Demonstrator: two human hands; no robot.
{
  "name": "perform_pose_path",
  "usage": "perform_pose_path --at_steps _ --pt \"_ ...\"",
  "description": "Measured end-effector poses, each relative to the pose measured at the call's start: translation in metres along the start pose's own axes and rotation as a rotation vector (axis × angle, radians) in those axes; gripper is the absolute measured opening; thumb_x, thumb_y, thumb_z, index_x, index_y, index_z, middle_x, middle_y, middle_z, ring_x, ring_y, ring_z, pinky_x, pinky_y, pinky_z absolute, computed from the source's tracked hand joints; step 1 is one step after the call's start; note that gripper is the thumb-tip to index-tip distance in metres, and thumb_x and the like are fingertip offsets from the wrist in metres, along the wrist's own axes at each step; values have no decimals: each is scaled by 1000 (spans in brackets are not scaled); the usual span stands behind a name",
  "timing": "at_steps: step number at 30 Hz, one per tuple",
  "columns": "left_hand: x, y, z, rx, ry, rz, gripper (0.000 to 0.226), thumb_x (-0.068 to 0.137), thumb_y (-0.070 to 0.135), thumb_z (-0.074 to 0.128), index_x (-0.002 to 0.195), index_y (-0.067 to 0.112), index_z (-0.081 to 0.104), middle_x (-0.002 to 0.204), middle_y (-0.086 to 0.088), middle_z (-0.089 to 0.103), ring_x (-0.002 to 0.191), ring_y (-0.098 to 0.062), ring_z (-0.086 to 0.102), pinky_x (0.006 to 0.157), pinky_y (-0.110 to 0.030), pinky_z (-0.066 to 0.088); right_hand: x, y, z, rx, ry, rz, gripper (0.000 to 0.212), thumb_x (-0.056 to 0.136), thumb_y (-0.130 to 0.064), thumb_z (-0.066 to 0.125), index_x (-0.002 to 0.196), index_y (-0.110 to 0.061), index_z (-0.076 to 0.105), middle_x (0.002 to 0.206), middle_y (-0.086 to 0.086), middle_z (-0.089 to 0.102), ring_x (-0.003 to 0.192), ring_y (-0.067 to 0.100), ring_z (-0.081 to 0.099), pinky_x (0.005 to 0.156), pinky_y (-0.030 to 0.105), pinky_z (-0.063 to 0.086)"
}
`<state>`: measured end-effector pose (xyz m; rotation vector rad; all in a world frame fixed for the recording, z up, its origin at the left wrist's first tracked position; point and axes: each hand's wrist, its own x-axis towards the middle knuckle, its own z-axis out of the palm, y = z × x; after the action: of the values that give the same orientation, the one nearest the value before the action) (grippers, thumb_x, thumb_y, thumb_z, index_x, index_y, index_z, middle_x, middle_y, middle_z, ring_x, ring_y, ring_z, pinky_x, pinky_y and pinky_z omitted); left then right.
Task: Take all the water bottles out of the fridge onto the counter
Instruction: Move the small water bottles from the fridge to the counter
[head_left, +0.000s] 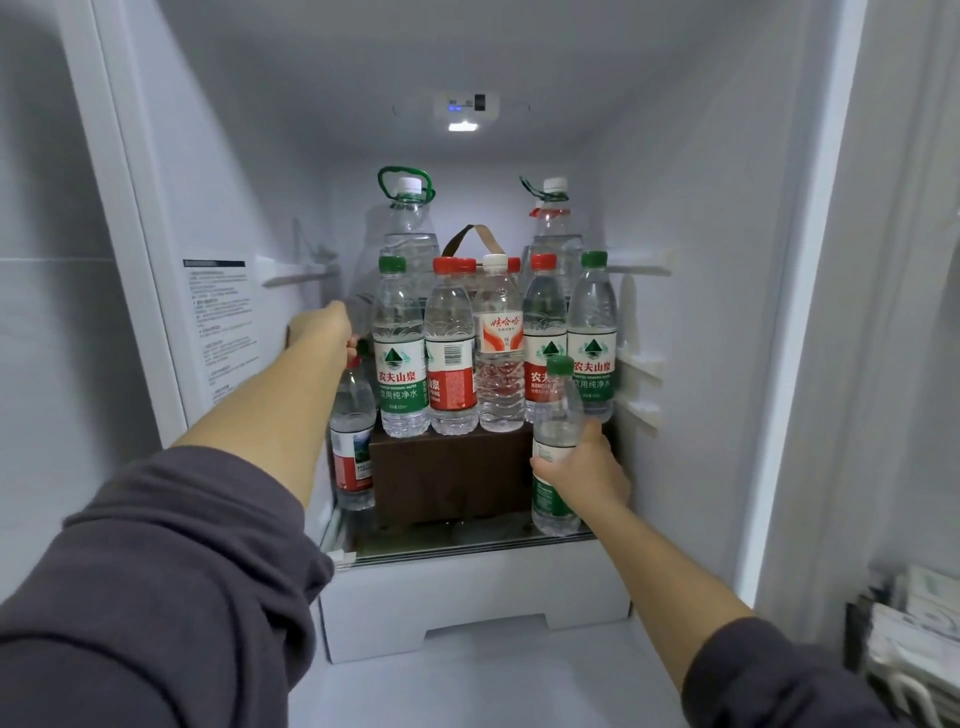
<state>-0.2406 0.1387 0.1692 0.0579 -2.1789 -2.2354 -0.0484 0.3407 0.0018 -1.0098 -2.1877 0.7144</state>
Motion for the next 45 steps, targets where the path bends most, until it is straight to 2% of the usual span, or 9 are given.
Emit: perform_pose_path --at_steps 4,10,13,15,19,24,28,37,45 --pt "-29 7 -11 -78 54 77 28 99 28 52 79 8 55 63 -1 56 44 -9 47 44 -17 43 0 0 -2 -15 -3 7 80 74 -51 74 133 -16 33 126 5 52 109 31 59 77 37 47" --pt "-86 19 -50 84 139 374 22 95 22 51 99 10 68 70 -7 65 39 -10 51 29 -13 37 -4 -3 -4 6 -13 6 80 75 -51 74 134 -15 35 129 8 53 111 33 59 83 42 52" --pt "-108 21 -71 249 202 643 22 92 25 49 102 14 66 86 -9 69 58 -24 65 52 -29 56 -7 -4 -6 11 -20 -1 81 75 -50 75 135 -14 34 130 8 52 112 34 59 85 43 52" --pt "-122 24 -83 417 264 834 20 93 28 49 104 17 61 91 -4 65 76 -28 60 67 -37 49 -9 -5 -8 16 -29 3 82 75 -49 74 136 -14 33 130 9 52 112 34 58 85 43 52" --pt "-145 32 -104 612 278 1000 19 96 28 49 106 13 56 87 -5 57 78 -26 46 67 -34 34 -11 -6 -10 31 -40 15 83 75 -48 74 138 -14 32 130 9 51 112 34 58 85 44 52" --pt "-163 31 -105 737 93 1071 16 94 31 48 99 17 53 82 -8 63 61 -30 63 66 -42 53 -12 -8 -10 47 -45 24 83 75 -48 75 137 -14 31 129 9 53 110 34 59 84 43 53" --pt "-163 14 -77 867 -47 1017 14 96 29 49 97 16 53 74 -2 54 46 -11 56 49 -27 42 -12 -8 -10 47 -36 36 82 75 -48 75 137 -14 32 127 9 53 109 33 59 81 42 53" --pt "-117 -47 2 1025 -266 817 13 90 30 49 88 18 53 78 -2 61 72 -21 59 57 -30 42 -2 -3 -1 45 -19 26 82 74 -50 75 135 -16 32 127 8 54 110 33 59 83 43 53" --pt "-96 -57 38 1037 -280 808 31 96 45 47 102 15 52 88 -3 58 81 -23 58 62 -32 43 -1 1 3 42 6 27 82 74 -53 75 136 -19 33 130 6 52 110 32 58 83 40 51"
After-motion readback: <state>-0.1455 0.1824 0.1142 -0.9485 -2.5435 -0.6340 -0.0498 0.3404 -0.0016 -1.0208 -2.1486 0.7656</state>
